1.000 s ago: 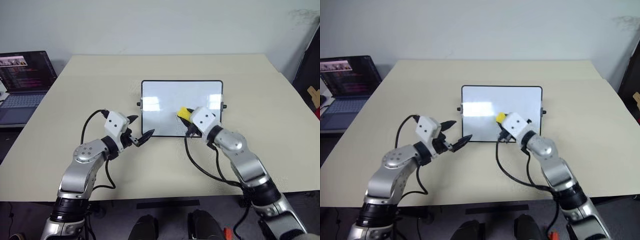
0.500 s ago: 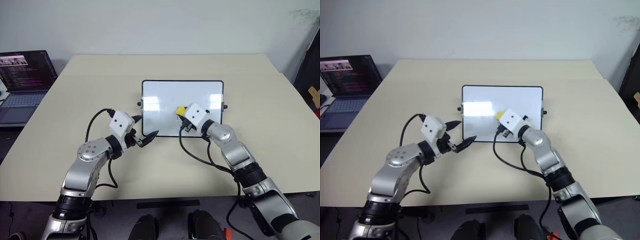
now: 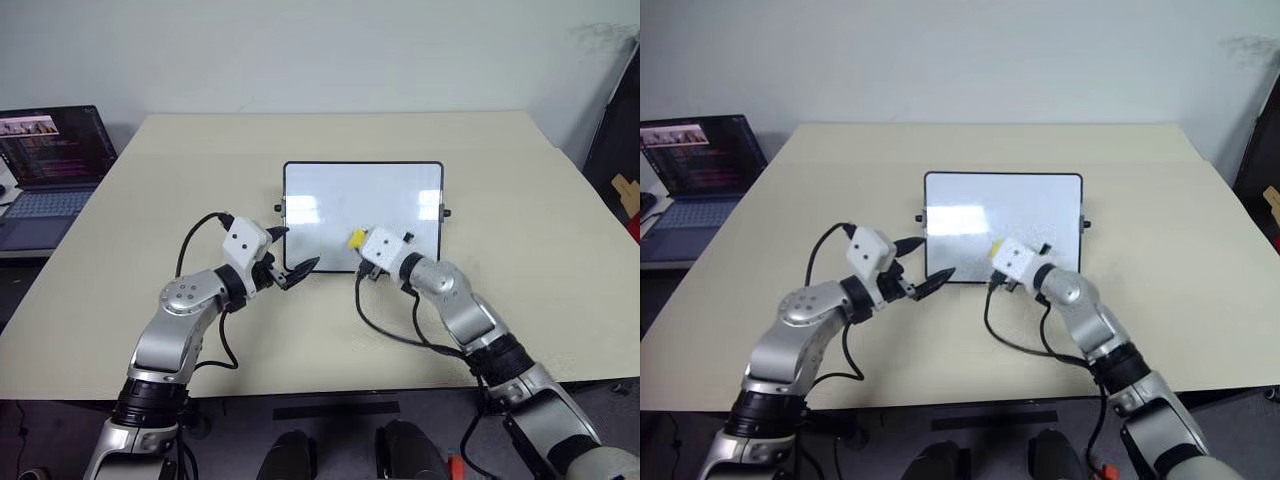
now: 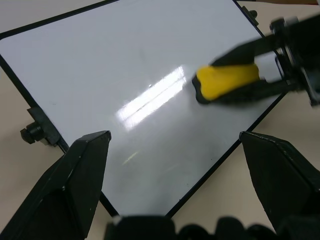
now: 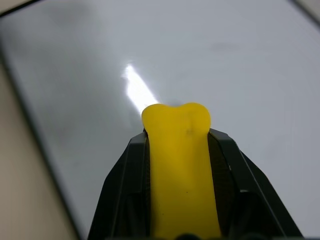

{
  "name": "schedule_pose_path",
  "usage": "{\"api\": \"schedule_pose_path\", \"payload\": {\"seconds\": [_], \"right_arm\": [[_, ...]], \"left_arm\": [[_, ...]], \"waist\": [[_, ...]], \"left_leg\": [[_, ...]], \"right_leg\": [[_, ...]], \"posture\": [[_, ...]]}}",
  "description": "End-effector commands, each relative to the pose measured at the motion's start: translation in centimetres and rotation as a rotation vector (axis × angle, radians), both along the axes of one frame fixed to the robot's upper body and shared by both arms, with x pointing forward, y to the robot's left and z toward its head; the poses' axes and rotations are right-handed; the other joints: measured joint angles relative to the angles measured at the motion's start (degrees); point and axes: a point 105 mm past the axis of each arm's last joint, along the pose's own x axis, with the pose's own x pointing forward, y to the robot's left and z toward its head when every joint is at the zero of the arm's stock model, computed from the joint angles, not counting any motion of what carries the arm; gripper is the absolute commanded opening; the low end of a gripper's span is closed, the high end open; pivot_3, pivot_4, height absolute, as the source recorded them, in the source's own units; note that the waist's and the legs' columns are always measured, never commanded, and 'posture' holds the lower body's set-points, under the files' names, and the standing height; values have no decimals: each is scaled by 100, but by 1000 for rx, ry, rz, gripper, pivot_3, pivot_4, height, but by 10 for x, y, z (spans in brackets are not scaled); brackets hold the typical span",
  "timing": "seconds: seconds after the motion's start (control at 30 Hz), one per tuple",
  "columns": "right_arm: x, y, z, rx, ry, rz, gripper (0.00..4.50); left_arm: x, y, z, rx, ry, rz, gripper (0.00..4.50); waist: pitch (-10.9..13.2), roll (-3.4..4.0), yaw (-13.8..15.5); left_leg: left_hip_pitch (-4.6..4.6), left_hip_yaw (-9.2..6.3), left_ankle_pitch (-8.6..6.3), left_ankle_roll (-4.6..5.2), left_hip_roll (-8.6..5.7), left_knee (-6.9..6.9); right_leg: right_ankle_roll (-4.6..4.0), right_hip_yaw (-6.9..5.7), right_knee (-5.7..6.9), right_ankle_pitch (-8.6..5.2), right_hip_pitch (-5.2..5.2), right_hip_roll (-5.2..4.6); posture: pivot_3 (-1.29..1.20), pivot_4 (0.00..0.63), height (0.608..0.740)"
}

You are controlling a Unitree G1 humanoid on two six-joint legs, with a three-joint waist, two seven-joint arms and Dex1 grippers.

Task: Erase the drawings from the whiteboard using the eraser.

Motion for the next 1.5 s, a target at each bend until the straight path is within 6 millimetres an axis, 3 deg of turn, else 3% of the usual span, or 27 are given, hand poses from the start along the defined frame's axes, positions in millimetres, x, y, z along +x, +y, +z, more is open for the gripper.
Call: {"api": "schedule_pose_path", "payload": {"seconds": [0.03,0.17,0.37,0.5,0.6,0.83,1.0,1.13,1.37,1.5], "right_arm": [[12,-26,12,7,-54,-119,1206],[8,-24,4,-27,-26,-82,1203],[-18,-2,-36,-134,119,85,1203],[-23,3,-41,-162,127,106,1202],[-15,2,-30,-148,74,56,1201],[8,-12,17,-40,-121,-102,1201],[8,-11,8,-49,-81,-86,1201],[-1,2,-2,-50,-37,-17,1201],[18,28,43,40,-184,-39,1200],[18,38,32,-15,-135,23,1200]], "left_arm": [[-1,-4,9,-1,-48,-18,4500],[-2,-4,8,-3,-45,-21,4500],[-1,-4,8,-5,-47,-19,4500],[-1,-4,7,-6,-47,-20,4500],[-1,-4,7,-6,-47,-21,4500],[-1,-4,6,-7,-46,-19,4500],[-1,-5,6,-10,-46,-20,4500],[-2,-7,8,-12,-48,-22,4500],[-1,-12,11,-16,-49,-28,4500],[-3,-11,11,-12,-49,-28,4500]], "waist": [[0,0,6],[0,0,-1],[-2,-2,-11],[-2,-2,-45],[-2,-2,-39],[-1,-2,-20],[-1,-2,-9],[-1,-2,-12],[6,-1,-92],[6,-1,-67]], "left_leg": [[-1,-1,0,0,-1,-2],[-3,1,-1,1,0,-8],[-2,0,-1,2,1,-9],[2,5,-1,2,3,-8],[2,3,0,1,4,-7],[2,3,2,-1,2,-4],[-4,-2,1,0,1,-11],[-5,1,0,1,2,-14],[-2,5,1,0,6,-14],[-5,1,0,0,6,-17]], "right_leg": [[0,0,0,0,0,-1],[0,1,-9,-1,-2,-10],[1,-1,-11,-1,1,-10],[1,3,-9,-1,1,-9],[0,1,-7,-1,1,-7],[-1,2,-6,1,-1,-7],[-1,0,-12,0,-4,-8],[0,1,-19,-1,-4,-12],[-2,5,-11,1,-8,-10],[-3,1,-15,-1,-9,-10]], "posture": [[0,150,740],[0,150,740],[0,150,740],[0,150,740],[0,150,740],[0,150,740],[0,150,740],[0,150,740],[0,150,740],[0,150,740]]}}
